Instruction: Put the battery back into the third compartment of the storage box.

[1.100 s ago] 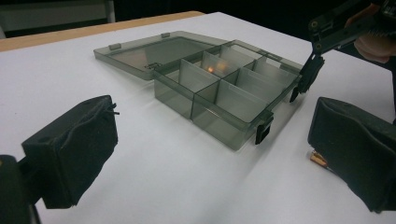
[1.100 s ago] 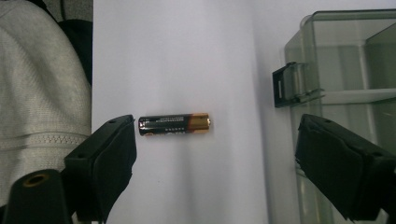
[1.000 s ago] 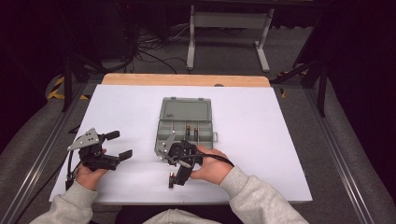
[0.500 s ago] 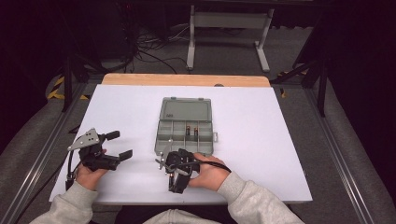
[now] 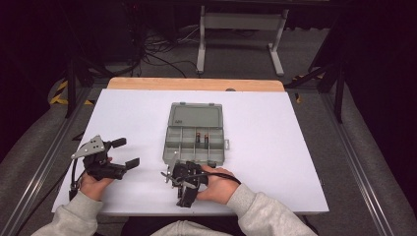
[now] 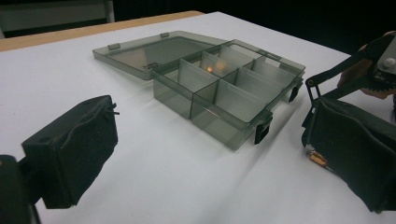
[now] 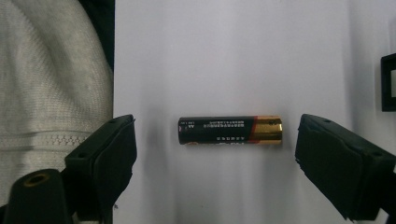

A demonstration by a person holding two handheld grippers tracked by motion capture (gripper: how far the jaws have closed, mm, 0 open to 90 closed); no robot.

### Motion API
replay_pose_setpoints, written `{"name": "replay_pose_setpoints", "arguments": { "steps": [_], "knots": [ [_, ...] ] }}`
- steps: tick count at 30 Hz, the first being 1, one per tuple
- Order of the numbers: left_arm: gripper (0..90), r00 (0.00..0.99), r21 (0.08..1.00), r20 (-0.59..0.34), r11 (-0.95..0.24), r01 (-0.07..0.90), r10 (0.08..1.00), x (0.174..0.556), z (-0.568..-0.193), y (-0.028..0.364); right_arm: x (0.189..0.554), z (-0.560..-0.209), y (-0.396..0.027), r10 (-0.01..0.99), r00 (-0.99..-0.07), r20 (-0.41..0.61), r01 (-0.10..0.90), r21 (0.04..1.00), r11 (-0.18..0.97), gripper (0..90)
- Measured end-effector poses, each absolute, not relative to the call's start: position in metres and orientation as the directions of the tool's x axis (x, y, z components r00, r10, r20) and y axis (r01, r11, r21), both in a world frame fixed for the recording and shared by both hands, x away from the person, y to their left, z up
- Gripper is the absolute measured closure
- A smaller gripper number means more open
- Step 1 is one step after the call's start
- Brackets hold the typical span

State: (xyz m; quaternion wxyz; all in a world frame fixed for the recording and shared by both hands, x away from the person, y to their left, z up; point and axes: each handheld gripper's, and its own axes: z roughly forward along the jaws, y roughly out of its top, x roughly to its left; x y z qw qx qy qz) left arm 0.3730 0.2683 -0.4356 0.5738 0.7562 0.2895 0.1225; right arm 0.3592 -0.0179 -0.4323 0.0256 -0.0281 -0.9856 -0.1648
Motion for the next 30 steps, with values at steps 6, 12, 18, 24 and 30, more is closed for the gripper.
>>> {"name": "replay_pose_setpoints", "arguments": {
  "steps": [6, 12, 18, 24, 30],
  "knots": [
    [2.0, 0.802, 0.939, -0.147, -0.173, 0.297, 0.578, 0.3730, -0.4356, 0.2683, 0.3587, -0.4341, -0.0153, 0.038, -0.999, 0.037, 0.048, 0.331, 0.942, 19.3],
    [2.0, 0.802, 0.939, -0.147, -0.173, 0.297, 0.579, 0.3729, -0.4356, 0.2683, 0.3584, -0.4337, -0.0140, 0.054, -0.998, 0.034, 0.062, 0.333, 0.941, 25.8],
    [2.0, 0.804, 0.938, -0.147, -0.176, 0.298, 0.576, 0.3731, -0.4356, 0.2683, 0.3568, -0.4337, -0.0127, 0.039, -0.999, 0.007, 0.039, 0.333, 0.942, 35.7],
    [2.0, 0.802, 0.940, -0.149, -0.170, 0.297, 0.579, 0.3730, -0.4357, 0.2682, 0.3578, -0.4321, -0.0132, 0.042, -0.999, 0.001, 0.040, 0.326, 0.944, 41.2],
    [2.0, 0.802, 0.939, -0.149, -0.170, 0.298, 0.579, 0.3731, -0.4358, 0.2681, 0.3598, -0.4255, -0.0154, 0.027, -1.000, 0.011, 0.029, 0.346, 0.938, 41.3]
  ]
}}
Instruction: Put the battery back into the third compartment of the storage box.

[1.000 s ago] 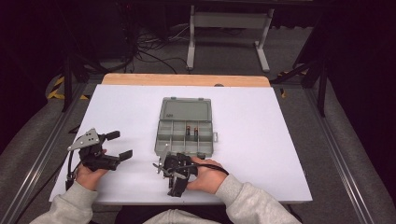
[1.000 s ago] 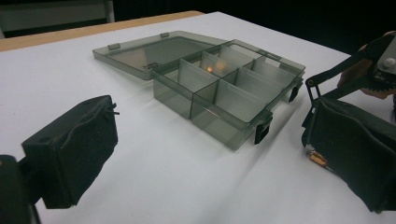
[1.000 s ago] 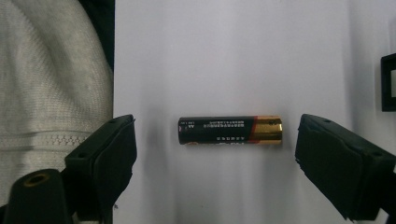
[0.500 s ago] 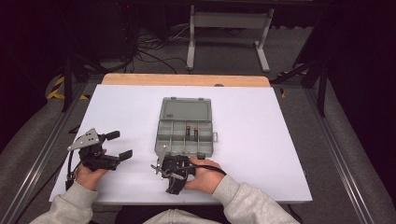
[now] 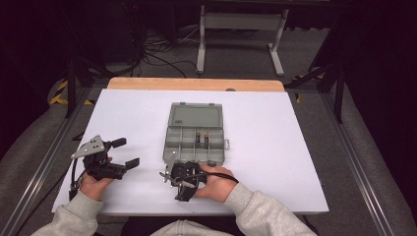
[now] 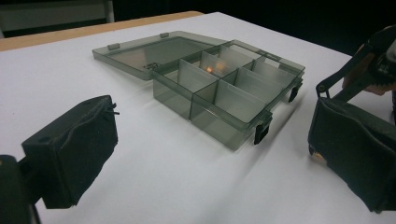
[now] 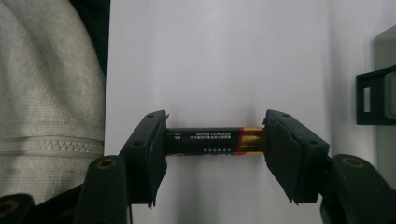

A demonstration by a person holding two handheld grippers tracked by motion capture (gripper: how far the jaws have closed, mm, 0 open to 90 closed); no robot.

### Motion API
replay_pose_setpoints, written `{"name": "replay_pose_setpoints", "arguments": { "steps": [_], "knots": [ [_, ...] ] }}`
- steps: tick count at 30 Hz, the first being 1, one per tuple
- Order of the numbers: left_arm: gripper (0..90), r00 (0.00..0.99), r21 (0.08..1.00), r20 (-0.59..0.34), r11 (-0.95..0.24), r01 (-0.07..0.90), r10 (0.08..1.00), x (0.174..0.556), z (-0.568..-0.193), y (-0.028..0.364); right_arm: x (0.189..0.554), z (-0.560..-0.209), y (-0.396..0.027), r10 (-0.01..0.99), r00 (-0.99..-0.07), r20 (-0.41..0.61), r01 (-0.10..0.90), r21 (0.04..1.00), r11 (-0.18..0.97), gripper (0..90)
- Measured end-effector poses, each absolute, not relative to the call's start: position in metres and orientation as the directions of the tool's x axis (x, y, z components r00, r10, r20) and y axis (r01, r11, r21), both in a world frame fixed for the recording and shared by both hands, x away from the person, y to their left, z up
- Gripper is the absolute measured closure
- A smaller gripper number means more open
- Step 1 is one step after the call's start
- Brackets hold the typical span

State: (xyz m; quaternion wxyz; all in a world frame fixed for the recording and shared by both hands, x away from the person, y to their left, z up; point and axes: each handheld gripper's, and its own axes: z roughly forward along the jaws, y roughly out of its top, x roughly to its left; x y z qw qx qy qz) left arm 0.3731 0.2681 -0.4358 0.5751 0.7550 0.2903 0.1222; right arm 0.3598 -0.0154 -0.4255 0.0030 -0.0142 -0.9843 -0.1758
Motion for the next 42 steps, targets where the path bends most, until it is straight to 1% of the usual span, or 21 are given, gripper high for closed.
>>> {"name": "replay_pose_setpoints", "arguments": {
  "steps": [10, 25, 29, 42],
  "knots": [
    [2.0, 0.801, 0.940, -0.147, -0.171, 0.296, 0.581, 0.373, -0.436, 0.269, 0.369, -0.404, -0.025, 0.034, -0.999, 0.023, 0.040, 0.381, 0.924, 41.3],
    [2.0, 0.802, 0.938, -0.147, -0.175, 0.298, 0.578, 0.373, -0.436, 0.268, 0.390, -0.371, -0.038, 0.054, -0.999, -0.002, 0.048, 0.418, 0.907, 41.3],
    [2.0, 0.801, 0.939, -0.147, -0.174, 0.298, 0.580, 0.373, -0.436, 0.268, 0.396, -0.364, -0.040, 0.047, -0.999, -0.007, 0.040, 0.417, 0.908, 41.3],
    [2.0, 0.802, 0.938, -0.142, -0.180, 0.296, 0.580, 0.373, -0.436, 0.269, 0.417, -0.348, -0.049, 0.070, -0.997, -0.037, 0.048, 0.420, 0.906, 41.3]
  ]
}}
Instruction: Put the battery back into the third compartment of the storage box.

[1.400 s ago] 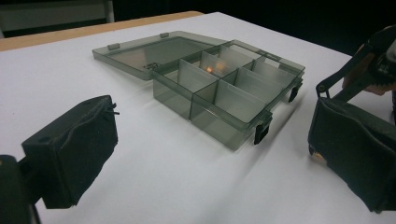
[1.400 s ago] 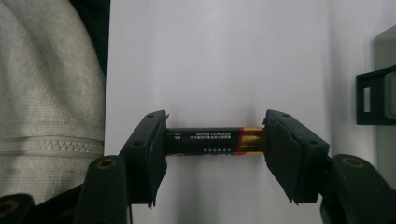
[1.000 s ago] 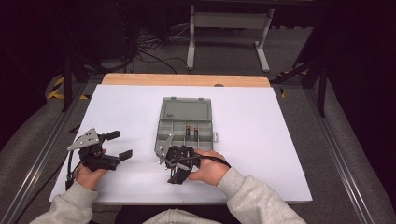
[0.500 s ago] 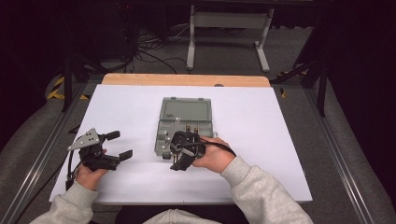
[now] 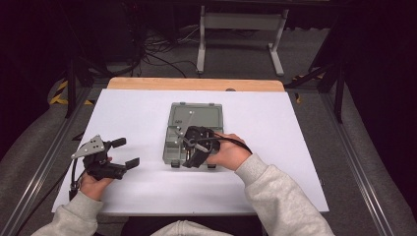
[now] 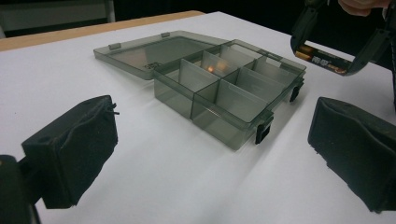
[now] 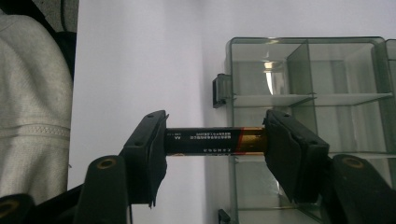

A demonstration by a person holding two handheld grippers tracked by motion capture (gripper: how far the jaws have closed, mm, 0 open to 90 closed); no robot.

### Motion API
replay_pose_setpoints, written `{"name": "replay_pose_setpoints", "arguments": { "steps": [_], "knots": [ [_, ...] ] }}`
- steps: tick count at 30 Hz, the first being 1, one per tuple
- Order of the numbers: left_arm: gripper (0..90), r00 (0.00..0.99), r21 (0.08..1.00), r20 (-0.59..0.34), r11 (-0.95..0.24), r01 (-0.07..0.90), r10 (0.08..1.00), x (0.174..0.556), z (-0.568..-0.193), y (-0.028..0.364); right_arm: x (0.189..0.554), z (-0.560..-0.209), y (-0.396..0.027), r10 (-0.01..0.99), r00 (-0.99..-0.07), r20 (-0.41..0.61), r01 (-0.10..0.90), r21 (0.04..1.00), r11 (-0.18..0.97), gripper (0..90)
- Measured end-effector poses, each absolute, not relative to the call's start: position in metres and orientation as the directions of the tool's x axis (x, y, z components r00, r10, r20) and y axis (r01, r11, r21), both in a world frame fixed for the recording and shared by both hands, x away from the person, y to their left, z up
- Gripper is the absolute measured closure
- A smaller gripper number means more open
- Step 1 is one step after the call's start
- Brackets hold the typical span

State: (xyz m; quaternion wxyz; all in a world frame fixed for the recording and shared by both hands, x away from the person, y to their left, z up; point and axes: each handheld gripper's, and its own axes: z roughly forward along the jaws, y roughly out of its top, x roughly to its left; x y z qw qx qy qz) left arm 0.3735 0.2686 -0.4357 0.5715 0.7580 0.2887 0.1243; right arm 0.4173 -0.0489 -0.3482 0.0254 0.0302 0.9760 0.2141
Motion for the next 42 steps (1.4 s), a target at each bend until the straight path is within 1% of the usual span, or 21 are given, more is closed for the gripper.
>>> {"name": "replay_pose_setpoints", "arguments": {
  "steps": [19, 35, 42],
  "knots": [
    [2.0, 0.799, 0.939, -0.146, -0.172, 0.297, 0.583, 0.374, -0.436, 0.269, 0.456, -0.330, -0.063, 0.113, -0.990, -0.081, 0.066, 0.443, 0.894, 41.3],
    [2.0, 0.799, 0.940, -0.146, -0.171, 0.297, 0.584, 0.374, -0.436, 0.269, 0.485, -0.327, -0.074, 0.169, -0.980, -0.101, 0.107, 0.448, 0.888, 41.3],
    [2.0, 0.802, 0.939, -0.140, -0.178, 0.293, 0.581, 0.373, -0.436, 0.268, 0.496, -0.327, -0.077, 0.174, -0.979, -0.103, 0.111, 0.445, 0.889, 41.3]
  ]
}}
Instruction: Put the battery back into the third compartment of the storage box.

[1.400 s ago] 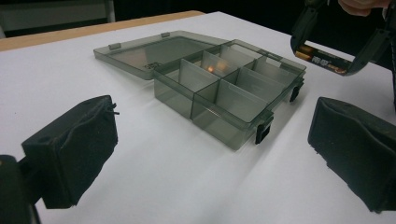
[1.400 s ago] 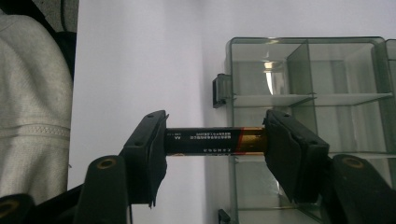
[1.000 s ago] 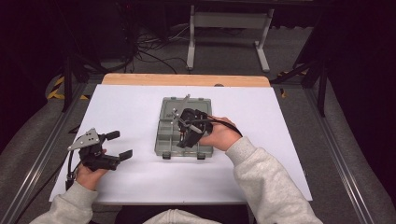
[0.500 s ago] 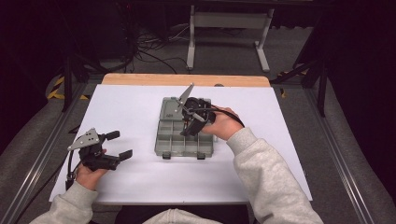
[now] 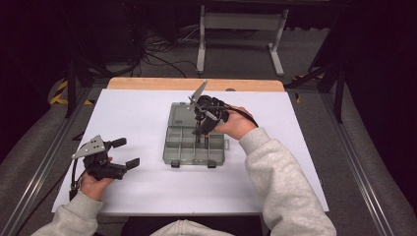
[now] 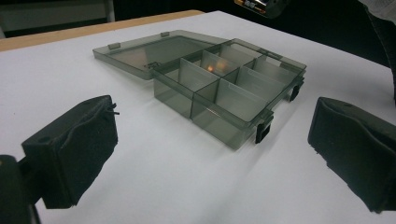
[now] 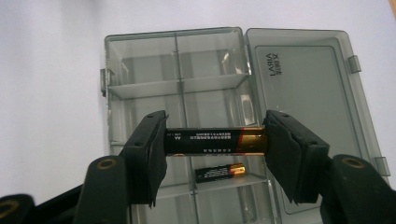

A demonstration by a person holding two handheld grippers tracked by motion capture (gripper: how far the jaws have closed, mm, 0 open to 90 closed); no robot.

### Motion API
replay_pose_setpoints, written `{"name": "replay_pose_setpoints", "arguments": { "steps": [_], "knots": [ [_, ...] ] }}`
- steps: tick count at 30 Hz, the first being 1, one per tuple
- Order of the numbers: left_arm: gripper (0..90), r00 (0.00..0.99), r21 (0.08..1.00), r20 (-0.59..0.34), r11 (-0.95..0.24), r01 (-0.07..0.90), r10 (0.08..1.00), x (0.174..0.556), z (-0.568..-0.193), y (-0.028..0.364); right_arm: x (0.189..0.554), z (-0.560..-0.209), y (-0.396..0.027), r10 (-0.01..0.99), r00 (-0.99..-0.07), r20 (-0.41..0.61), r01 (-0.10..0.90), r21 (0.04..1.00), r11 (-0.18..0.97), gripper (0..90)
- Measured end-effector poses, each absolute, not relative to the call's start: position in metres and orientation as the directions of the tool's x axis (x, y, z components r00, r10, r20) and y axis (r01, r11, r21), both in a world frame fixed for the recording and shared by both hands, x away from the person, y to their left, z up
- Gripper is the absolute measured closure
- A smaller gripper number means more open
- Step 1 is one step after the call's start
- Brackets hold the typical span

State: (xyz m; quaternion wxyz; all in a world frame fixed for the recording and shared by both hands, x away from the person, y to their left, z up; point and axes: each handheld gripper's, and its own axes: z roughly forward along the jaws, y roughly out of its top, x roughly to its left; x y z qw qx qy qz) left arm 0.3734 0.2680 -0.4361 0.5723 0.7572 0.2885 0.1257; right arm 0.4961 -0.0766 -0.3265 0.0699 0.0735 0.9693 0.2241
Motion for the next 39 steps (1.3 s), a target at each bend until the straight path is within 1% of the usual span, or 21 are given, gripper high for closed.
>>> {"name": "replay_pose_setpoints", "arguments": {
  "steps": [20, 34, 39],
  "knots": [
    [2.0, 0.803, 0.937, -0.143, -0.183, 0.298, 0.578, 0.374, -0.436, 0.269, 0.526, -0.337, -0.091, 0.233, -0.968, -0.096, 0.166, 0.451, 0.877, 41.3],
    [2.0, 0.804, 0.937, -0.140, -0.185, 0.296, 0.578, 0.374, -0.436, 0.269, 0.530, -0.357, -0.090, 0.217, -0.973, -0.076, 0.165, 0.425, 0.890, 41.3],
    [2.0, 0.800, 0.939, -0.144, -0.174, 0.295, 0.582, 0.374, -0.436, 0.269, 0.529, -0.366, -0.088, 0.208, -0.974, -0.084, 0.157, 0.409, 0.899, 41.3]
  ]
}}
